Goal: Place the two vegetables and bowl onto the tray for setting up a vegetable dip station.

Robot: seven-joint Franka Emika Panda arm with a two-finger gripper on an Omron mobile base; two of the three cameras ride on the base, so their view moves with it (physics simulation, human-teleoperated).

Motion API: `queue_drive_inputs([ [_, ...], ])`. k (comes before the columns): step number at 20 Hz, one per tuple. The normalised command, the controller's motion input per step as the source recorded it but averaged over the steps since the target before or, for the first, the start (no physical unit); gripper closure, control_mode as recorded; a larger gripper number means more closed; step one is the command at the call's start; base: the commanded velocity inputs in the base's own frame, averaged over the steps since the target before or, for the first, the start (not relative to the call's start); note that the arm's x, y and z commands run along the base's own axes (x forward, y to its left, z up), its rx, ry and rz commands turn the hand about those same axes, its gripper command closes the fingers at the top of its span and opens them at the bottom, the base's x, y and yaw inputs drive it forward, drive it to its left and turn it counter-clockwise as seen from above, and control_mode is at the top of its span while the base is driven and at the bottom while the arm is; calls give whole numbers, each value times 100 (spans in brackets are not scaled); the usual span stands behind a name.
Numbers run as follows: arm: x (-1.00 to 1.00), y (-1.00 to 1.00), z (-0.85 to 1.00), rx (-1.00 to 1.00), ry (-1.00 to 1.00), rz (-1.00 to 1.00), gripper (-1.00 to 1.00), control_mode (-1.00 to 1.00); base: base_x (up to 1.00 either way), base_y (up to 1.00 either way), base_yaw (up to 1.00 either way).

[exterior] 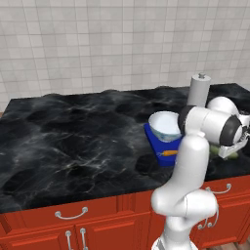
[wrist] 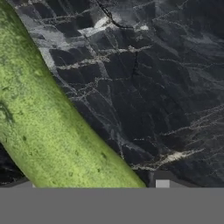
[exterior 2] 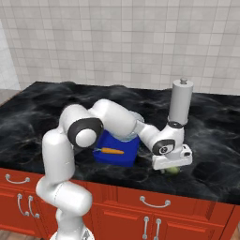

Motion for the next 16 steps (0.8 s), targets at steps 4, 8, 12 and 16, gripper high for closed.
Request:
queue_drive_inputs([
  [4,-15,23,41,0,-12,9,100,-100,0,0,0],
  [8,-21,31,40,-2,-18,18,100,-100,0,0,0],
  [12,-17,36,35,-7,-20,23,100,-100,0,0,0],
  [16,-15,40,31,-12,-20,25,100,-100,0,0,0],
])
